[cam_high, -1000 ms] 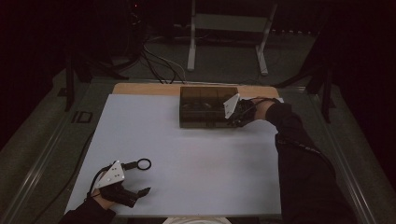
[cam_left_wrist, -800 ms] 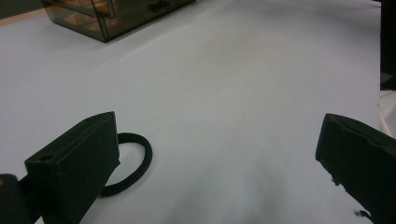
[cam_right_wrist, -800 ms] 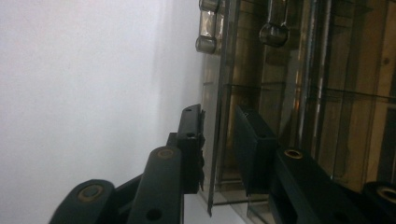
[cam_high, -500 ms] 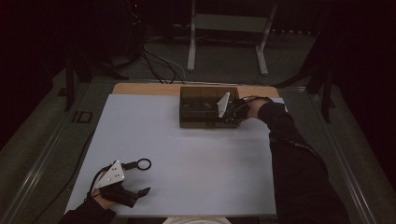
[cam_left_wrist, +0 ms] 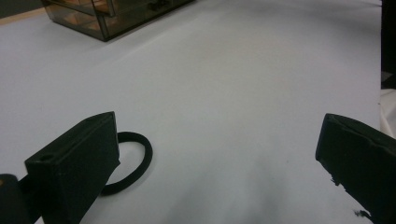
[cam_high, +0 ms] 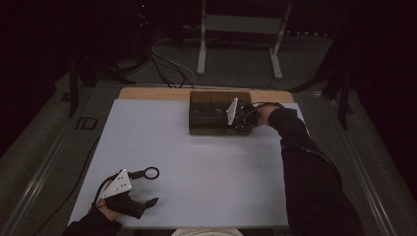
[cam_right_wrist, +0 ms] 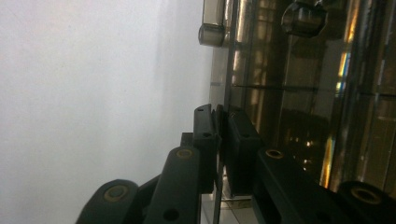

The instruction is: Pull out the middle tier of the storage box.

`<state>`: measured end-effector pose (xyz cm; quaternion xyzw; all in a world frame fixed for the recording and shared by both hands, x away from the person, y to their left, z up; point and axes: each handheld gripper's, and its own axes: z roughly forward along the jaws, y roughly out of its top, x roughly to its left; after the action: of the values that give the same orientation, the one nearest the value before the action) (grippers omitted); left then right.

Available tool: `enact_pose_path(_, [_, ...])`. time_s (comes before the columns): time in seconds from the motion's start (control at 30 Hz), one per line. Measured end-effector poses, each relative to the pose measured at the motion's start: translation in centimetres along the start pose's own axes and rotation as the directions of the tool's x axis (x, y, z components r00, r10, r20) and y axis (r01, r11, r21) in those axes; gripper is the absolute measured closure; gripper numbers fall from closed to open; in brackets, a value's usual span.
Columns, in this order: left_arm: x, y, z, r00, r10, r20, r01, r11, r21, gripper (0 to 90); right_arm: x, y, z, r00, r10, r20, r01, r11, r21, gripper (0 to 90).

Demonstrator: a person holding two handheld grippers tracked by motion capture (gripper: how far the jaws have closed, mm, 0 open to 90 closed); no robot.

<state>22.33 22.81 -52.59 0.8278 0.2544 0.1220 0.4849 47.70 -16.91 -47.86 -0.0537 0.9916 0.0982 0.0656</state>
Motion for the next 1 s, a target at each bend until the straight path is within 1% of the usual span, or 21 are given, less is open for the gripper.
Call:
enact_pose_path(0.13, [0.0, 0.0, 0.0, 1.0, 0.0, 0.0, 0.0, 1.0, 0.0, 1.0, -0.1, 0.0, -0.1, 0.9996, 0.018, -0.021, -0.018, 1.0, -0.001, 85.6])
enact_pose_path(0.3, [0.0, 0.0, 0.0, 1.0, 0.001, 0.0, -0.001, 1.0, 0.0, 1.0, 0.2, 0.1, -0.2, 0.9991, 0.02, -0.038, -0.02, 1.0, 0.002, 86.2])
enact_pose_path(0.37, [0.0, 0.0, 0.0, 1.0, 0.001, 0.001, -0.001, 1.0, 0.001, 1.0, 0.5, 0.0, -0.2, 0.9985, 0.031, -0.044, -0.031, 1.0, -0.001, 86.3])
enact_pose_path(0.5, [0.0, 0.0, 0.0, 1.0, 0.0, 0.0, 0.0, 1.0, 0.0, 1.1, 1.0, 0.0, -0.3, 0.9983, 0.028, -0.05, -0.029, 1.0, -0.008, 86.8])
enact_pose_path(0.57, [0.0, 0.0, 0.0, 1.0, 0.002, -0.001, -0.002, 1.0, 0.0, 1.0, 1.4, 0.0, -0.4, 0.9979, 0.039, -0.053, -0.039, 0.999, -0.005, 86.8])
enact_pose_path(0.67, [-0.1, 0.0, 0.0, 1.0, 0.0, -0.001, 0.0, 1.0, 0.002, 1.1, 1.7, 0.1, -0.4, 0.9981, 0.033, -0.053, -0.034, 0.999, -0.011, 86.8])
enact_pose_path(0.7, [0.0, 0.0, 0.0, 1.0, 0.001, -0.001, -0.001, 1.0, 0.002, 1.1, 1.9, 0.1, -0.4, 0.9976, 0.044, -0.055, -0.044, 0.999, -0.008, 86.8])
enact_pose_path(0.8, [0.0, 0.0, 0.0, 1.0, 0.001, -0.001, -0.001, 1.0, 0.002, 1.1, 2.3, 0.2, -0.4, 0.9975, 0.04, -0.058, -0.041, 0.999, -0.009, 87.3])
enact_pose_path(0.87, [0.0, 0.0, 0.0, 1.0, 0.001, -0.002, -0.001, 1.0, 0.002, 1.1, 2.6, 0.3, -0.3, 0.9978, 0.029, -0.059, -0.03, 0.999, -0.013, 87.3])
enact_pose_path(1.0, [0.0, 0.0, 0.0, 1.0, 0.0, -0.002, 0.0, 1.0, 0.001, 1.1, 2.9, 0.3, -0.3, 0.9976, 0.028, -0.064, -0.029, 0.999, -0.015, 87.5])
